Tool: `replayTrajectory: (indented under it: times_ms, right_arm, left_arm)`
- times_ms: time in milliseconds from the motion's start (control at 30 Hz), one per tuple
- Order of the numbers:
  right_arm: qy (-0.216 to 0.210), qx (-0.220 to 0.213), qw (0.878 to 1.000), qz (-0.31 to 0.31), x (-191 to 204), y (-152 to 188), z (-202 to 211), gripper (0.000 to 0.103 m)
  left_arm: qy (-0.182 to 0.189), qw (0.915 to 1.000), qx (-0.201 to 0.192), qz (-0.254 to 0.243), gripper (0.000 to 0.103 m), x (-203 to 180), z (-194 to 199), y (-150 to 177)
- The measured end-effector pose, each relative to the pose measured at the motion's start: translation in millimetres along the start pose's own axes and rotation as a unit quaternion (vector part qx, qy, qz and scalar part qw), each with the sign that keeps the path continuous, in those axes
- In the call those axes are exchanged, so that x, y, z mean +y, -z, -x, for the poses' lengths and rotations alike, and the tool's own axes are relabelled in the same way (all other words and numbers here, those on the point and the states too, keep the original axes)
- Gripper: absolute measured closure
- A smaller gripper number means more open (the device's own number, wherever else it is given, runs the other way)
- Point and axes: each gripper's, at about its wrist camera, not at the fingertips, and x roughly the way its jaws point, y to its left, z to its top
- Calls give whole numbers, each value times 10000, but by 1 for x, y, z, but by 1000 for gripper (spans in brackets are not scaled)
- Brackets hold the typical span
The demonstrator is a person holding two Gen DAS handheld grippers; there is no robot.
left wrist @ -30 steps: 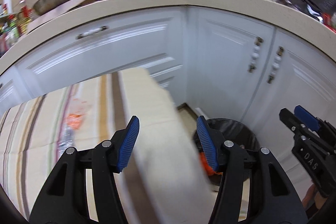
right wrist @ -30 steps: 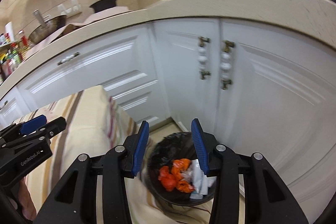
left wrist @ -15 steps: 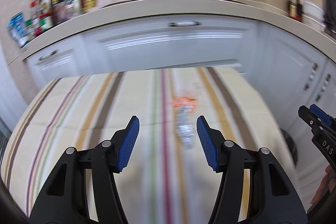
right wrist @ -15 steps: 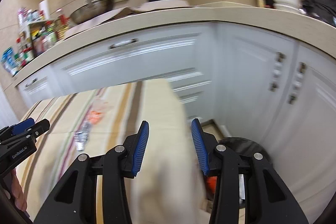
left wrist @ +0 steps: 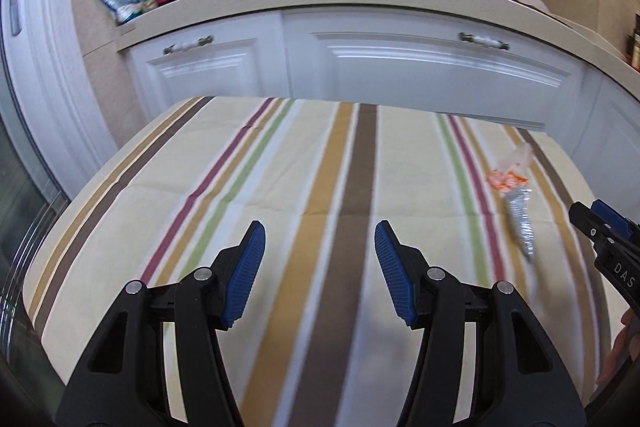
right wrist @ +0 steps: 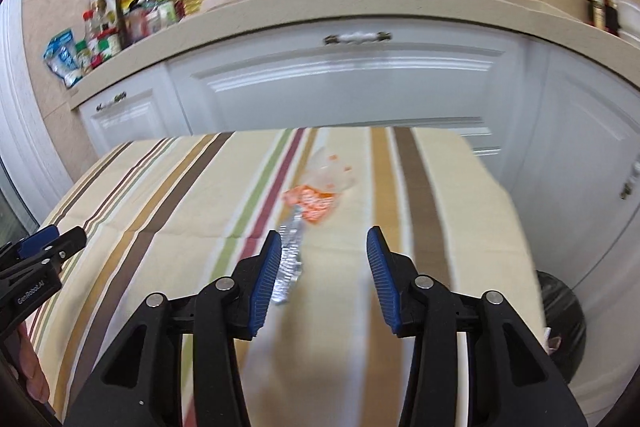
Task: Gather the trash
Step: 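Move both open tools back over the table, then grasp the silver foil packet with the right tool, then carry the foil packet over the bin while the left tool grasps the orange-printed bag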
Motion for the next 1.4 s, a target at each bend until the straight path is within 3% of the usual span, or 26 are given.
replayTrajectory:
  times_ms: [300,533,600,667,1000,1400]
  right_arm:
    - [-51,569,9982,180,26,3,-39,56]
    - [17,1080,9940,178,27,4,-59,56]
    - [6,1134,9934,146,26,5,-61,60]
    - [6,1137,9934,156,24,5,-60,73]
    - [132,774,9968,142,6,4,-41,73]
    - [763,309,9962,-297,-82,-5,-4,73]
  left_arm:
    - [-186,9991,207,308,47,41,-19,6]
    - [-67,9989,288,358,47,42,-27,8]
    - [-30,9990,287,342,47,40,-27,8]
    - [1,9990,284,332,47,37,-27,8]
    - [310,9993,180,86,47,-6,-23,-1]
    - [906,9947,23,-486,47,-105,-23,-18]
